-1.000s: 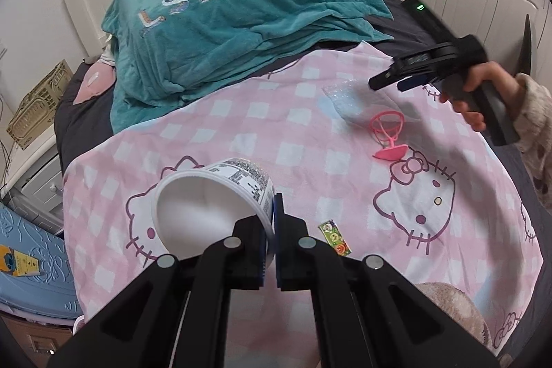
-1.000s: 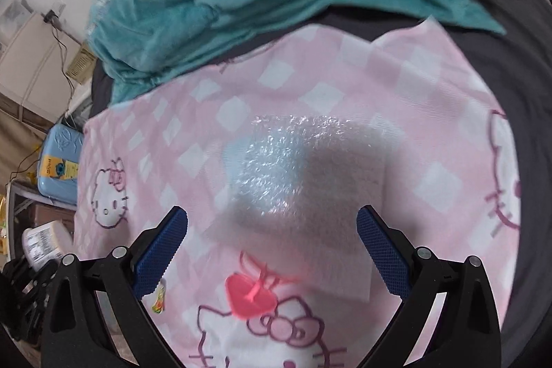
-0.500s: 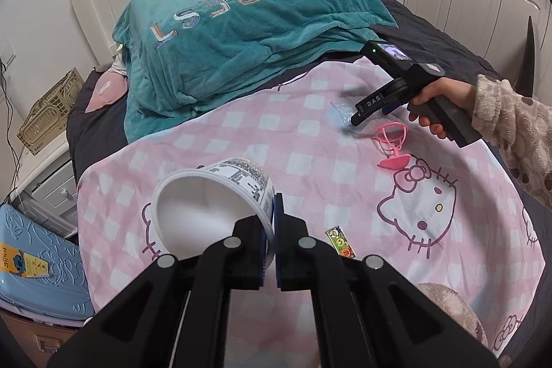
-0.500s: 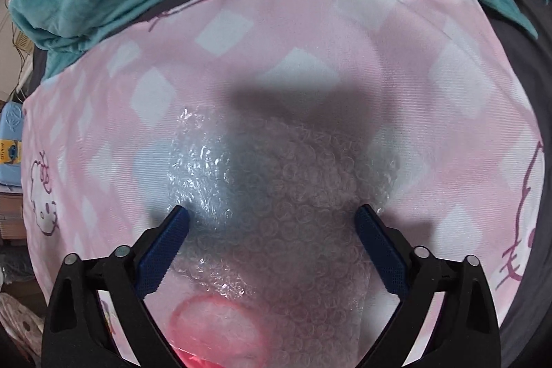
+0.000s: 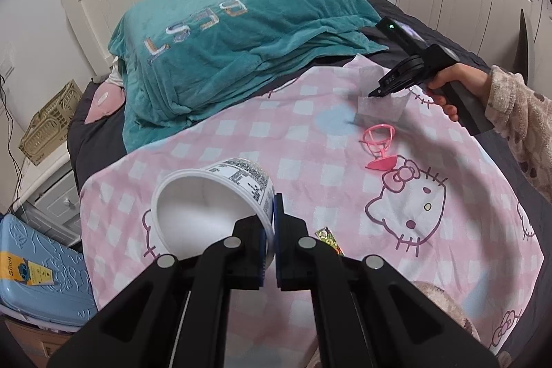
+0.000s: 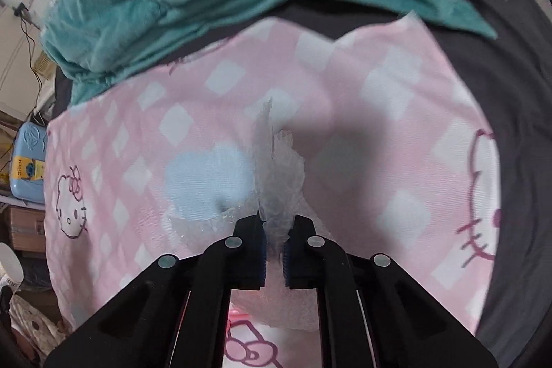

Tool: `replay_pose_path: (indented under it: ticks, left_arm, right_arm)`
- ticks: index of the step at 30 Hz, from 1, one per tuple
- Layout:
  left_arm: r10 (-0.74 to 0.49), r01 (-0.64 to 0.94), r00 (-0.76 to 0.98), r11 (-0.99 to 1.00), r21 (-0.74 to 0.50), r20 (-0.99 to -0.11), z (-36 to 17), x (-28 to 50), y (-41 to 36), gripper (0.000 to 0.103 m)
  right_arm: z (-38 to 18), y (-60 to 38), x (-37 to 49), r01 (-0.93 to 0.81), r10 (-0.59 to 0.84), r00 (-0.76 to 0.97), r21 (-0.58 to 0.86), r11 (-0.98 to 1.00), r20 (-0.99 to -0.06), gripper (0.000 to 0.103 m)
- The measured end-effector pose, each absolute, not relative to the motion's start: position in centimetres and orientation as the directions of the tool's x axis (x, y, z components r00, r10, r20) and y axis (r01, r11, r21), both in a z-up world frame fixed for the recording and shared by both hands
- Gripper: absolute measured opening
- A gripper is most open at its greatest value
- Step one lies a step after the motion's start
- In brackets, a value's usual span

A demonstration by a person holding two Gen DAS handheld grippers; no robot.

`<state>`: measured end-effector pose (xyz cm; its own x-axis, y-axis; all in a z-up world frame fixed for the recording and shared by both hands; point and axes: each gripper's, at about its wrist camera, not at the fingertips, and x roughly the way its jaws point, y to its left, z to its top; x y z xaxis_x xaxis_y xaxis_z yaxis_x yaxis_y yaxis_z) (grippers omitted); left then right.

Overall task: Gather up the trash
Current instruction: 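Carry the cup and bubble wrap in both tools over the trash bin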

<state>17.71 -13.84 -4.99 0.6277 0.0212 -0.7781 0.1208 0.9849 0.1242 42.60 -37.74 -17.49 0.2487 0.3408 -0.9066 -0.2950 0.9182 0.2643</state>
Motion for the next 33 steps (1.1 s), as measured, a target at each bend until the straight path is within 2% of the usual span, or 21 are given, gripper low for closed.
replay_pose_path:
  ticks: [4, 6, 8, 20, 33]
  left_arm:
    - [0.023, 0.121, 0.656, 0.983, 0.136, -0.754, -3.3, 17.2, -14.4, 0.004]
    - [0.024, 0.121, 0.668, 0.983, 0.141, -0.744, -2.5, 16.8, -14.7, 0.004]
    - [0.025, 0.124, 0.674, 0.982, 0.146, -0.738, -2.0, 16.5, -14.9, 0.004]
    - [0.028, 0.078, 0.719, 0.99, 0.121, -0.695, 2.2, 12.2, -13.3, 0.004]
    - [0.174, -0.086, 0.719, 0.983, 0.163, -0.673, 5.0, 3.9, -5.1, 0.004]
  right_arm:
    - [-12.9, -39.6, 42.9, -0.295, 0.402, 0.323, 0.312, 0.903, -0.857, 0.005]
    - [-10.9, -39.9, 41.7, -0.319, 0.393, 0.36, 0.285, 0.904, -0.846, 0.005]
    - [-10.1, -39.2, 40.9, -0.336, 0.37, 0.381, 0.246, 0.909, -0.847, 0.005]
    - [-5.4, -37.0, 34.6, -0.431, 0.472, 0.407, 0.291, 0.854, -0.782, 0.005]
    - [-1.9, -27.5, 27.7, -0.594, 0.549, 0.367, 0.266, 0.759, -0.751, 0.005]
